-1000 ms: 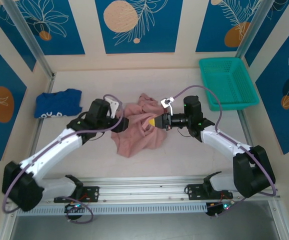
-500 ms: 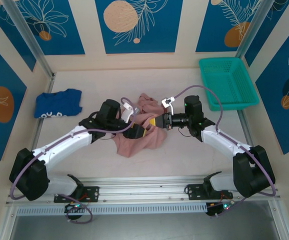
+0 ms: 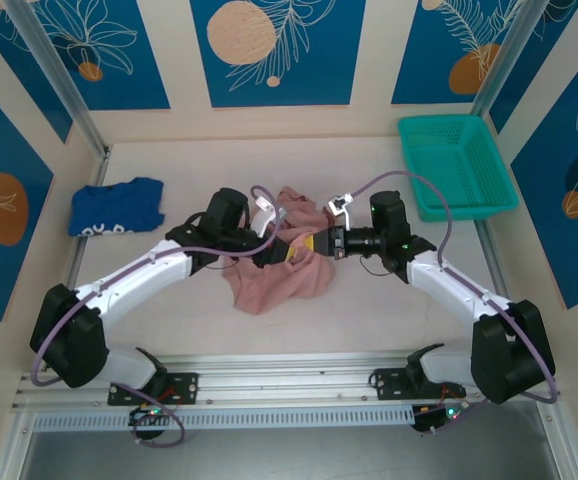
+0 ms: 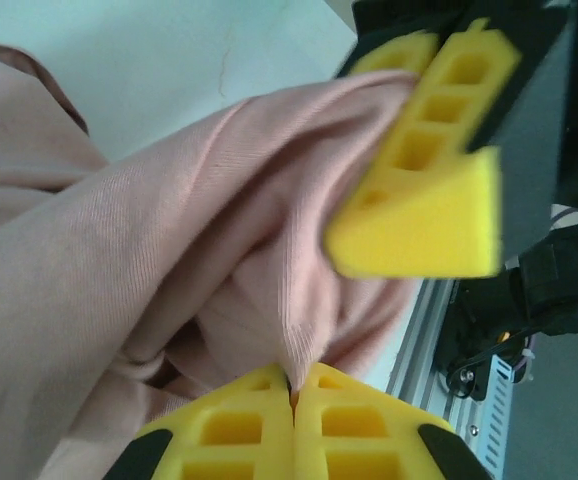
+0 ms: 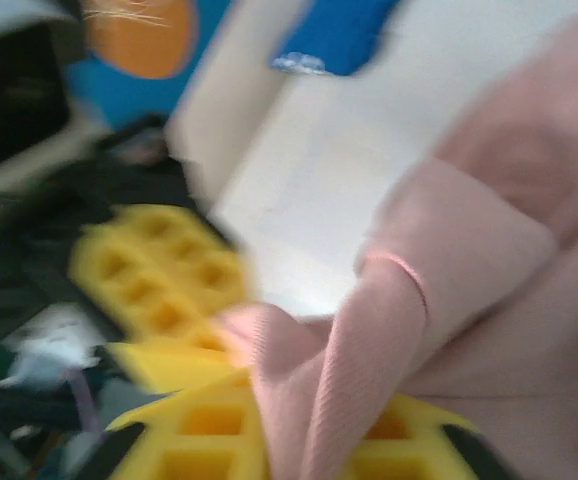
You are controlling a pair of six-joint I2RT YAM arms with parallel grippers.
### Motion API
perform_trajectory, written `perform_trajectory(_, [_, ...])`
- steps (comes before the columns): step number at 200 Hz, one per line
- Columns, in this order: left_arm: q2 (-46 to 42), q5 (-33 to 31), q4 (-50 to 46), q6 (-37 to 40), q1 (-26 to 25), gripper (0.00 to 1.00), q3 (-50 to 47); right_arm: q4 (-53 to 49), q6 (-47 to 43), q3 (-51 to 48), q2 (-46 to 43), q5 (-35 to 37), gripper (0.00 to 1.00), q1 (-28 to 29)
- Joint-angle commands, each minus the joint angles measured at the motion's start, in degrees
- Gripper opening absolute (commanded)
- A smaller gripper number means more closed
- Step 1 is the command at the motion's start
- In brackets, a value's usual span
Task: Fold the inside-out t-shirt
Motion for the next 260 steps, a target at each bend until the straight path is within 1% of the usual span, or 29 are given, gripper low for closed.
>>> perform_trajectory(1, [-5.2,-6.3,-10.1,-2.3,-1.9,0.00,7.7,-23.8,-6.9,7.7,-3.0,25.3,0.30,1.7])
perform_trajectory(13, [-5.2,-8.9,-17.0,-4.3,-3.5,0.00,12.1,-26.2,-8.7,8.4,-5.4,32.3,0.36,3.7])
perform_trajectory(25, [-4.5,-11.5,-23.2,-4.4,-5.5,0.00,16.2,-26.2,-10.5,8.1,-8.4,34.7,0.40,4.8])
perform_trajectory(41, [-3.3,-17.1,-30.0,-4.0,-7.9,0.00,21.0,-25.8,-13.1,7.5,-11.5,34.2,0.43,5.0])
perform_trajectory(57, [-2.3,-19.0,-33.2,-3.8,-9.6,0.00,24.3,-24.1,-16.0,6.3,-14.6,30.0,0.45,5.2])
perform_trajectory(75, [-2.1,-17.4,-32.5,-4.3,-10.0,0.00,25.6,-19.2,-18.6,2.9,-18.7,21.2,0.47,6.1])
perform_trajectory(89, [-1.5,-17.1,-32.9,-4.3,-10.1,0.00,26.7,-14.8,-19.1,0.1,-21.2,16.3,0.49,7.4])
perform_trajectory(97, [-1.1,-17.0,-33.3,-4.3,-10.2,0.00,27.3,-12.3,-19.2,-1.1,-21.9,14.8,0.50,8.5])
perform_trajectory(106, [-0.8,-16.3,-33.2,-4.3,-10.2,0.00,27.5,-9.4,-18.9,-2.1,-21.8,14.4,0.52,10.1])
perform_trajectory(118, [-0.7,-14.8,-32.5,-4.6,-10.2,0.00,27.4,-5.8,-18.6,-3.0,-20.5,14.4,0.59,12.5])
perform_trajectory(126, [-0.6,-14.0,-32.1,-5.0,-10.2,0.00,27.3,-3.9,-18.6,-3.0,-19.1,15.6,0.62,14.3])
perform_trajectory(149, [-0.8,-11.1,-30.7,-5.7,-10.2,0.00,26.9,0.4,-19.0,-2.8,-14.7,20.7,0.64,18.0])
perform_trajectory(157, [-0.9,-10.4,-30.2,-5.8,-10.2,0.00,26.6,2.0,-18.7,-2.6,-13.4,22.0,0.61,18.6])
perform_trajectory(163, [-1.1,-10.1,-29.7,-5.9,-10.1,0.00,26.3,2.6,-18.3,-2.4,-12.5,23.5,0.55,18.9])
perform_trajectory(185, [-1.6,-9.8,-28.0,-6.4,-9.7,0.00,25.5,1.0,-17.1,-1.5,-11.0,26.3,0.16,18.8])
perform_trajectory(193, [-1.8,-10.5,-27.5,-6.4,-9.5,0.00,25.2,0.8,-16.7,-2.0,-11.4,25.6,0.06,18.4])
perform_trajectory(200, [-2.2,-11.3,-26.9,-6.4,-9.0,0.00,24.7,0.9,-15.8,-2.7,-12.0,24.3,0.00,17.8])
perform_trajectory(206, [-2.7,-12.3,-26.2,-6.7,-8.4,0.06,24.0,1.6,-14.7,-3.6,-12.7,22.5,0.00,17.1])
perform_trajectory(219, [-4.2,-14.9,-24.0,-7.2,-6.7,0.27,21.7,3.9,-11.7,-5.5,-14.2,18.1,0.00,15.1])
perform_trajectory(231, [-6.2,-17.8,-21.7,-7.7,-5.3,0.39,18.6,6.2,-8.1,-7.2,-15.3,15.1,0.00,12.8])
perform_trajectory(244, [-8.9,-19.5,-18.6,-9.1,-3.7,0.46,13.9,9.5,-4.0,-9.1,-16.4,12.6,0.00,10.5])
perform_trajectory(260, [-12.4,-18.1,-13.8,-13.1,-1.7,0.51,6.5,13.6,0.3,-11.1,-17.1,11.1,0.00,8.4])
